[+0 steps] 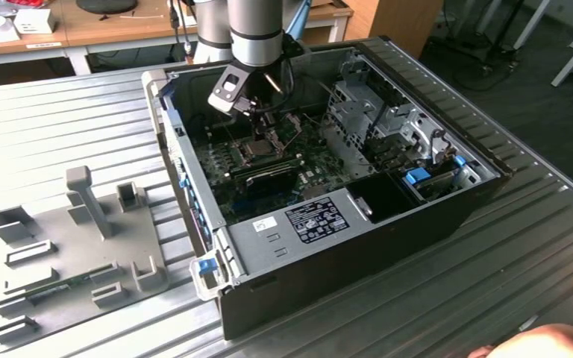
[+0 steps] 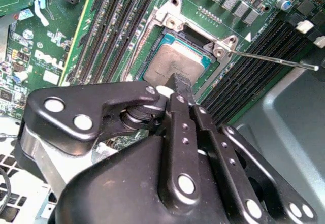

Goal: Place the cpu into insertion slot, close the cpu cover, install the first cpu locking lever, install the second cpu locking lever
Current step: 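Place the cpu into insertion slot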

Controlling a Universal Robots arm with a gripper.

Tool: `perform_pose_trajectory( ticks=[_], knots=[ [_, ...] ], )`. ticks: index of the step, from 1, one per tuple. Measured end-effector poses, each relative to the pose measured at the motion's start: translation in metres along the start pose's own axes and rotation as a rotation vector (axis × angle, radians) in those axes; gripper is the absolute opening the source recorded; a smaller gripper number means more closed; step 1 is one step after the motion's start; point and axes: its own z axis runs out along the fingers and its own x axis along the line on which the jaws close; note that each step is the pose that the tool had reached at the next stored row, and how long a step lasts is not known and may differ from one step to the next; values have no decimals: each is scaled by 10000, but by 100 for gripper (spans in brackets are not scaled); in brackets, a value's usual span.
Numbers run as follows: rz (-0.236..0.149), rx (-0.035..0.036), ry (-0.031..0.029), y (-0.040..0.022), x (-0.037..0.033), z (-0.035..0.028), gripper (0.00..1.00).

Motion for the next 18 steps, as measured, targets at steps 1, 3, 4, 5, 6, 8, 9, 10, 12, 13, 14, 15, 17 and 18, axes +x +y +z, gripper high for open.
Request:
perform_pose_trajectory(
  ticks=[1, 3, 4, 5, 6, 8, 9, 10, 12, 13, 14, 15, 17, 18],
  knots=[
    [0, 0, 0, 0, 0, 0, 11],
    [0, 0, -1, 0, 0, -1, 11],
    [0, 0, -1, 0, 0, -1, 11],
    [-1, 4, 0, 0, 0, -1, 11],
    [-1, 67, -1, 1, 0, -1, 11],
    [1, 142, -6, 1, -1, -2, 11],
    [2, 142, -4, 1, -1, -2, 11],
    [2, 141, -2, 1, 0, -1, 11],
    [2, 141, -1, 1, 0, -1, 11],
    [2, 141, -2, 1, 0, 0, 11],
    [2, 139, 2, 1, 0, 4, 11],
    [1, 139, 2, 2, 0, 9, 11],
    [0, 141, 0, 7, 0, 24, 11],
    [2, 140, 0, 11, 0, 30, 11]
  ],
)
